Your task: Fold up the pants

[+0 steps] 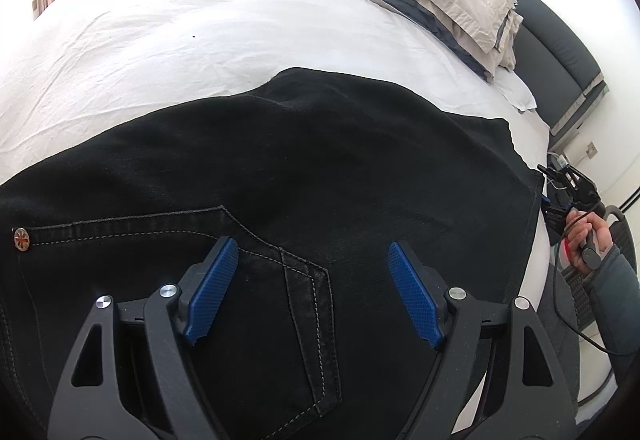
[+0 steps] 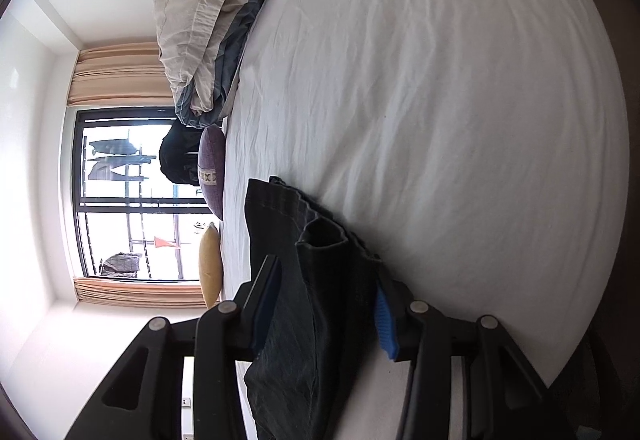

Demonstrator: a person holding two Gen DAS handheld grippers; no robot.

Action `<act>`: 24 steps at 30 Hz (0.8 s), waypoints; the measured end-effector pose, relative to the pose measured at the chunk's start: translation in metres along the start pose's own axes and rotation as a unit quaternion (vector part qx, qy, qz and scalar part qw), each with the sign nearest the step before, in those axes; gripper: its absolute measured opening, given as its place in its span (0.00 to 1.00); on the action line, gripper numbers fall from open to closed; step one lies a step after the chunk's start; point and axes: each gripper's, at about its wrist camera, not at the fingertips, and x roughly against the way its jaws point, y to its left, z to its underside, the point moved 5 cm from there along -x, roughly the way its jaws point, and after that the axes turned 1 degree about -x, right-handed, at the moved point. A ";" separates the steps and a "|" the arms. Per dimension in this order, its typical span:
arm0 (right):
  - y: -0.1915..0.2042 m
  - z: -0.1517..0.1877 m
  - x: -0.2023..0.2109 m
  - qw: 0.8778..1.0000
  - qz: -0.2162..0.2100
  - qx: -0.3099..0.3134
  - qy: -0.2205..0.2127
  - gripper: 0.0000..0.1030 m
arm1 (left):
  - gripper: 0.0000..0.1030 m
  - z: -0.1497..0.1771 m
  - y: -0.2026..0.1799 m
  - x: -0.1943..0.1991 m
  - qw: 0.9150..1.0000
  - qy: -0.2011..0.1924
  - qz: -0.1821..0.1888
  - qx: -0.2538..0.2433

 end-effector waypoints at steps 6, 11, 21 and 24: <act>0.002 0.001 -0.007 1.000 0.013 0.011 0.003 0.20 | 0.75 0.001 -0.001 0.000 1.000 0.000 -0.003 -0.002; 0.002 0.004 -0.004 1.000 0.019 0.020 -0.005 0.13 | 0.75 0.001 0.000 0.000 1.000 -0.001 -0.003 -0.002; 0.031 0.013 0.002 0.992 0.074 0.100 -0.028 0.11 | 0.75 0.000 -0.003 -0.002 1.000 0.004 -0.013 -0.008; 0.044 0.018 0.004 0.989 0.079 0.121 -0.035 0.11 | 0.75 -0.001 -0.004 -0.005 1.000 0.009 -0.019 -0.011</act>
